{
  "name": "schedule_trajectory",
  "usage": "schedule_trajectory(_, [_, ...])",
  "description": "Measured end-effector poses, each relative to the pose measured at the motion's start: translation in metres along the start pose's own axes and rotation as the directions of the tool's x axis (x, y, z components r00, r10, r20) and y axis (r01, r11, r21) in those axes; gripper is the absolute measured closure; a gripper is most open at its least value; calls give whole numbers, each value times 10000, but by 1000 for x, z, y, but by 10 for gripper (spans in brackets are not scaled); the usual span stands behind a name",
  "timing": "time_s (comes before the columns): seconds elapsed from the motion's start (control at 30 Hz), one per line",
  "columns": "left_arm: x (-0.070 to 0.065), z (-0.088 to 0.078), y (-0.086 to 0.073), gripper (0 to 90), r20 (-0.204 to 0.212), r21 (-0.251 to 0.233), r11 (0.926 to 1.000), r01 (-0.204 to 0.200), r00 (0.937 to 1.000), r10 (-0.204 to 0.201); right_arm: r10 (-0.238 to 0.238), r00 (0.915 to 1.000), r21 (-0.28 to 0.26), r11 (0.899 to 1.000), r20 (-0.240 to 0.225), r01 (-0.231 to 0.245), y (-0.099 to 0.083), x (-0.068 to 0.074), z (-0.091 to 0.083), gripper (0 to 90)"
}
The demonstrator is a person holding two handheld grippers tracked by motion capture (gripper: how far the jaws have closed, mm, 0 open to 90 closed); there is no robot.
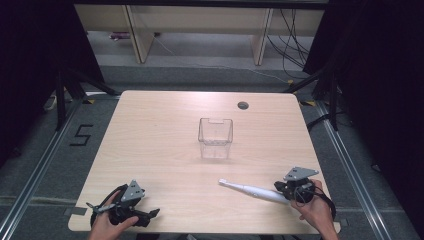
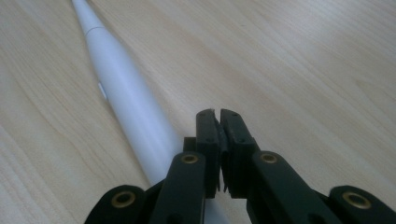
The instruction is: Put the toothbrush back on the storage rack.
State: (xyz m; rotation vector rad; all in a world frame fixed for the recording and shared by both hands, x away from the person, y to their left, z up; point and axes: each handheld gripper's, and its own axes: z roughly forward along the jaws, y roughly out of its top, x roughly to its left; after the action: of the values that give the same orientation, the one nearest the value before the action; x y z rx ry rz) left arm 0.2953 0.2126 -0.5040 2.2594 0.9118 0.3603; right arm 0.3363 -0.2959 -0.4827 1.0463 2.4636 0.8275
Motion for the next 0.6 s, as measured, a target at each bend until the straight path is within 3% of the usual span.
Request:
schedule_trajectory(0.03, [0, 0, 0, 149, 3, 0, 10000, 19, 10000, -19, -35, 10000, -239, 9997, 1, 35, 0, 2, 1, 865])
schedule_trajectory(0.1, [0, 0, 0, 149, -2, -3, 10000, 41, 10000, -41, 140, 9999, -184, 9997, -50, -141, 0, 4, 0, 864])
schedule_trajectory(0.13, [0, 0, 0, 149, 3, 0, 10000, 8, 10000, -8, -204, 9997, -73, 9998, -120, 204, 1, 2, -2, 864])
schedule_trajectory(0.17, [0, 0, 0, 149, 2, -2, 10000, 15, 10000, -15, -232, 9997, -269, 9994, -41, 231, 1, 3, 0, 864])
schedule_trajectory(0.2, [0, 0, 0, 149, 5, -6, 10000, 17, 10000, -17, -351, 9990, -125, 9993, -270, 348, 2, 3, -1, 864])
schedule_trajectory(0.23, [0, 0, 0, 149, 5, -6, 10000, 14, 10000, -14, -390, 9991, -162, 9991, -178, 387, 1, 4, -1, 863])
schedule_trajectory(0.43, [0, 0, 0, 150, 2, -4, 10000, 19, 10000, -19, -376, 9991, -43, 9993, -174, 375, 2, 7, -3, 863])
schedule_trajectory(0.47, [0, 0, 0, 149, 21, -16, 10000, 20, 10000, -20, -88, 9996, 57, 9999, -284, 90, 3, 10, -5, 859])
schedule_trajectory(0.5, [0, 0, 0, 149, 23, -30, 10000, 26, 10000, -26, -88, 9996, 57, 9999, -284, 90, 3, 10, -5, 859])
schedule_trajectory(0.6, [0, 1, 0, 149, 20, -15, 10000, 33, 10000, -33, -424, 9984, 1, 9991, -375, 424, 6, 11, -7, 815])
